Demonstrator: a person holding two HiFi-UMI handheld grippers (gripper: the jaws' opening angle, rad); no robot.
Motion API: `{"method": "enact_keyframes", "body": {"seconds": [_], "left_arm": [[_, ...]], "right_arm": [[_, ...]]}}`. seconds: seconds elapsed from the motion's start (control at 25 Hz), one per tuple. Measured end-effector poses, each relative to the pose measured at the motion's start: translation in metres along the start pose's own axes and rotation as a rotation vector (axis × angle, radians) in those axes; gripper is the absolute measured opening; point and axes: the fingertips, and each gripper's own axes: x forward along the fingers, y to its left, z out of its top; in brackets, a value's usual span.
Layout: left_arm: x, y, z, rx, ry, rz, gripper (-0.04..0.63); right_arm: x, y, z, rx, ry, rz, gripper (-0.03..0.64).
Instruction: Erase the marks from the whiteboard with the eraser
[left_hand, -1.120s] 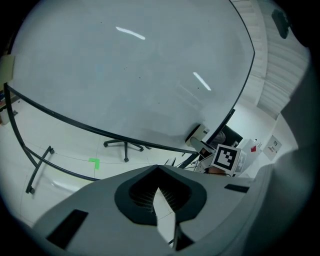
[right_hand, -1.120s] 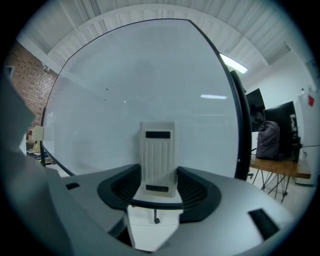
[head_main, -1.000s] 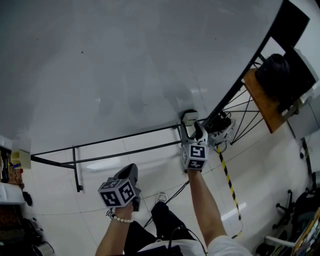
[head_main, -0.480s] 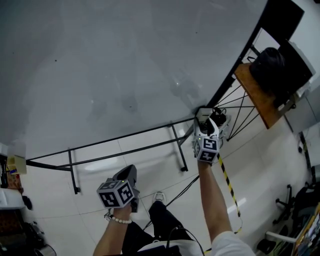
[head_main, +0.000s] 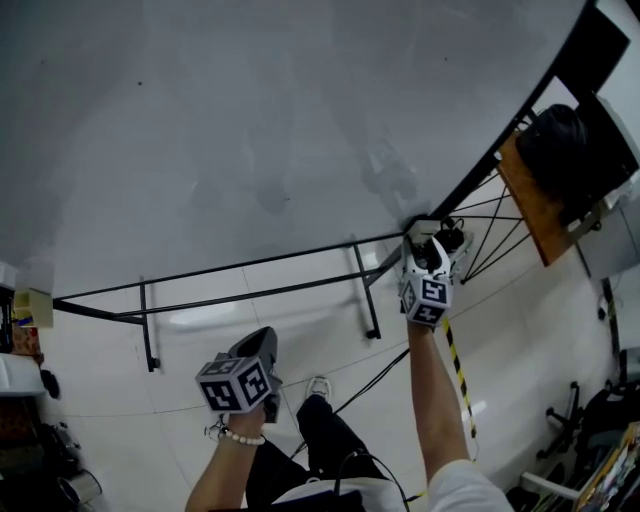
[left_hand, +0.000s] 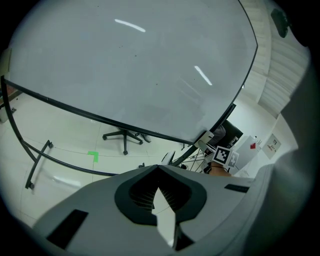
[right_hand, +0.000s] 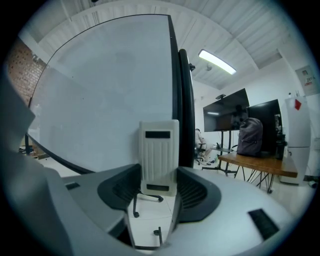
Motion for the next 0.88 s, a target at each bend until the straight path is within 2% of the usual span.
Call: {"method": "enact_keyframes", "body": {"seconds": [0.12, 0.6, 0.88], "left_arm": [[-0.009, 0.012, -0.003, -0.019, -0.01, 0.005, -0.003], [-0.046, 0.058, -0.001, -0.074, -0.061, 0.034, -0.003], [-0.074, 0.097, 0.0, -0.105, -0.082, 0.045, -0.003]], "right_arm": [[-0.001, 0.013, -0.005, 0.013, 0.003, -0.004, 0.255], [-0.009, 0.105, -0.004, 0.044, -0.02, 0.07, 0.255], [-0.015, 0.188, -0.001, 0.032, -0.023, 0.144, 0.255]]}}
